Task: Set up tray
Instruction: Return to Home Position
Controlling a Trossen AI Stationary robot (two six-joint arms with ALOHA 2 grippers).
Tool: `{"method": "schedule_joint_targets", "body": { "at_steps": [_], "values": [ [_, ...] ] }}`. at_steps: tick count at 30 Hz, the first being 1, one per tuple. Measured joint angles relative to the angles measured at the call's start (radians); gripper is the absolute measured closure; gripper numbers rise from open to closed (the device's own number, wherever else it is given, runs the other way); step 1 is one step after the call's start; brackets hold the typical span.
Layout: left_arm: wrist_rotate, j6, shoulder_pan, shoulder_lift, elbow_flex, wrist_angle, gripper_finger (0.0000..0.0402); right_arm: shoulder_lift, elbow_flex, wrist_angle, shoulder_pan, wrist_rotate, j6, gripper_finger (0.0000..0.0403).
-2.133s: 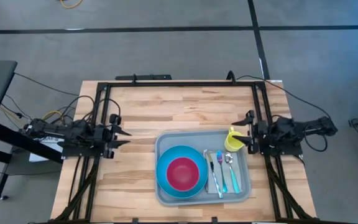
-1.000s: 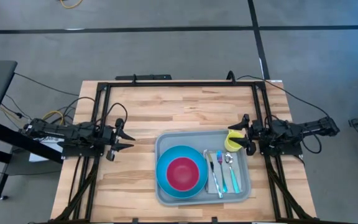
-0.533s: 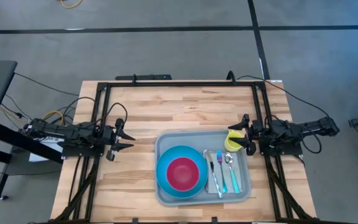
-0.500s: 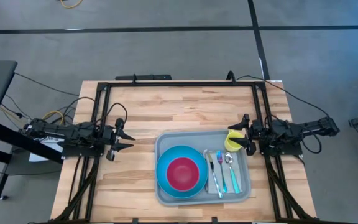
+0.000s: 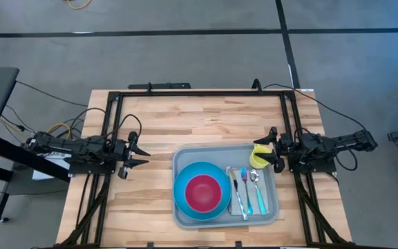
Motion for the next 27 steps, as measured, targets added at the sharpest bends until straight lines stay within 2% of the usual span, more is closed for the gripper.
{"method": "schedule_joint_targets", "body": {
  "at_steps": [27],
  "values": [
    [0.001,-0.011,0.0,0.0,0.0,0.0,0.0294,0.0,0.0,0.0,0.0,0.0,0.0,0.0148]
  ]
}}
